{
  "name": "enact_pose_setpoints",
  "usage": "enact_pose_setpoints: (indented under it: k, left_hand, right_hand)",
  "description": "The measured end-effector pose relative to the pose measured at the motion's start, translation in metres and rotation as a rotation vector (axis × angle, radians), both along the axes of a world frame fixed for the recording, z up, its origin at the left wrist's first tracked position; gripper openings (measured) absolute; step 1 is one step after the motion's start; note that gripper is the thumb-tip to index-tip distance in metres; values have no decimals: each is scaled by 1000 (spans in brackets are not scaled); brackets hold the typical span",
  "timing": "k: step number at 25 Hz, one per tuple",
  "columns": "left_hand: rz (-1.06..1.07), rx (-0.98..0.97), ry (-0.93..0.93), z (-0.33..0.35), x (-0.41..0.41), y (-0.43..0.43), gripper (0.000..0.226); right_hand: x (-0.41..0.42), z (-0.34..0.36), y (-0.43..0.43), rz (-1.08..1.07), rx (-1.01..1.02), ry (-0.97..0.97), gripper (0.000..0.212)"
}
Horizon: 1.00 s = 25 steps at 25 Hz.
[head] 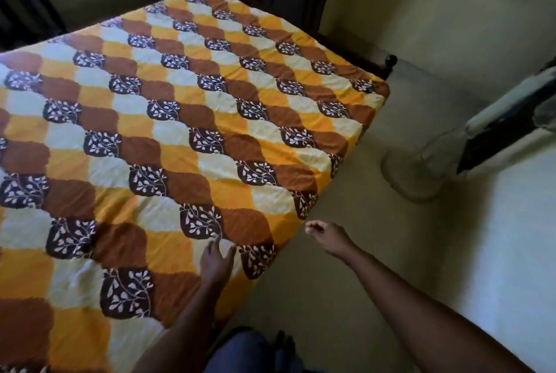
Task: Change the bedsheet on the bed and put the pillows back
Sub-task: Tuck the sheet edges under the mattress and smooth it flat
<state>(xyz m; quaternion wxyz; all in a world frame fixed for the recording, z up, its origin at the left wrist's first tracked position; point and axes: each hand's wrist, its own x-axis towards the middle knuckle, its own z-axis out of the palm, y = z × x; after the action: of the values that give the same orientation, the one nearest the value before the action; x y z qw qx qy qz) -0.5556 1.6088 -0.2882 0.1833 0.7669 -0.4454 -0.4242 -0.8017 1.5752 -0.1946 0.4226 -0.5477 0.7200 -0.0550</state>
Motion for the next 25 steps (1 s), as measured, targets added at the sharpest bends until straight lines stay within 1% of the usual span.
enact_pose_setpoints:
  k: [2,4,5,7,9,11,13,14,16,18,22,25]
  left_hand:
    - [-60,-50,-180,-15,-19,-30,66]
    - [-149,-172,-347,-34,-37,-75,76]
    - [-202,-219,-392,-46,-45,-101,78]
    - [-301,-240,-438,-68,-57,-154,71]
    - [-294,-246,-458,-84,-64,-188,69]
    - [-267,-241,-511,-110,-70,-199,70]
    - [-248,-258,-588,-130,-72,-200,69]
    - [-236,-265,-612,-134,-73,-199,69]
    - [-223,-293,-664,-131,-71,-198,67]
    - [-233,-301,-686,-127,-71,-200,65]
    - [-264,-273,-704,-123,-73,-199,66]
    - [-250,-260,-677,-117,-85,-197,65]
  right_hand:
    - [0,-10,-62,186,-24,52,37]
    - [10,-30,-129,403,-49,112,47]
    - [19,-42,-162,522,-72,160,52]
    - [49,-73,-225,722,-199,244,57]
    - [91,-105,-272,842,-340,229,60]
    - [133,-149,-306,957,-389,197,61]
    - [155,-188,-327,1047,-446,227,61]
    - [155,-203,-335,1044,-503,234,61]
    - [137,-217,-347,913,-611,210,64]
    - [104,-216,-360,744,-609,215,70]
    - [17,-210,-370,560,-557,354,76]
    - [-49,-208,-352,415,-555,446,79]
